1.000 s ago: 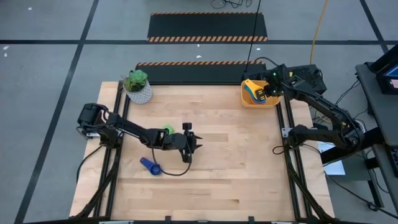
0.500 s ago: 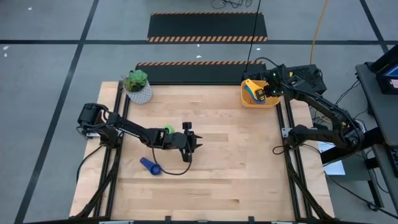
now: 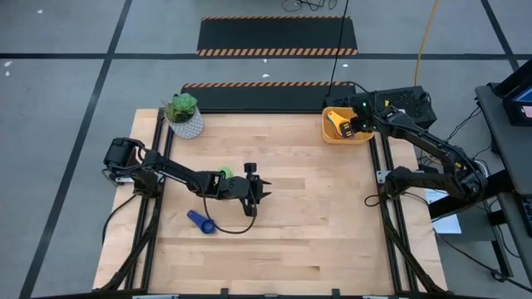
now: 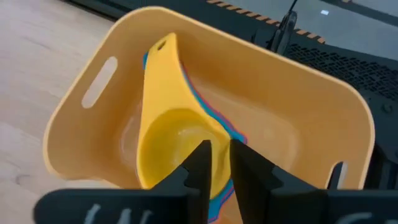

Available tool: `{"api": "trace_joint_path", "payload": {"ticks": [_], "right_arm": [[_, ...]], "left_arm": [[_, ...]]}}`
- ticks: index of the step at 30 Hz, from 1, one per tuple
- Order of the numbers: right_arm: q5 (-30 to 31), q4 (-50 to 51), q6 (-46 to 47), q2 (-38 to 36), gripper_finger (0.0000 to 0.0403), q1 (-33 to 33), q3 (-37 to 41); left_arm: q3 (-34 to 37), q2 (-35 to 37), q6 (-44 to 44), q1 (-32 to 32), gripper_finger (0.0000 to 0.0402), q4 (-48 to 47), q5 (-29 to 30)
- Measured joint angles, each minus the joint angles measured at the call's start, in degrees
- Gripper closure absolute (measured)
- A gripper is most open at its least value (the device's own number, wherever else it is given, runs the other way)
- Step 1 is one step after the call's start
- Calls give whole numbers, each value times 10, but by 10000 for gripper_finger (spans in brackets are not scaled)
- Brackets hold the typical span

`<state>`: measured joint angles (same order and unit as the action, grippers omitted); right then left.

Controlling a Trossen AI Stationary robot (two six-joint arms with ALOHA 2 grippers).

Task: Nest measuring cups in basket
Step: Stack the yellow measuring cup on top of the light blue measuring cup into the bin, then stack the green measuring cup on top of the yellow measuring cup into the bin

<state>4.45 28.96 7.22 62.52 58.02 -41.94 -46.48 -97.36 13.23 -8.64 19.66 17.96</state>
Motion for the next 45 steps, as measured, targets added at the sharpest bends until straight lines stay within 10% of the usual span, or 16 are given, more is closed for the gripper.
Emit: {"api": "trace_joint_path", "payload": {"ticks": [12,29,45], "right_arm": [[0,-48,32,-26,286,-18,2],[-13,-236,86,-120,281,-359,56],[17,-321,99,-125,282,-421,74]], "left_arm": [[0,1,13,0,254,-13,29],[0,180,-90,-6,254,-385,36],[3,147,-228,-107,253,-523,33]]}}
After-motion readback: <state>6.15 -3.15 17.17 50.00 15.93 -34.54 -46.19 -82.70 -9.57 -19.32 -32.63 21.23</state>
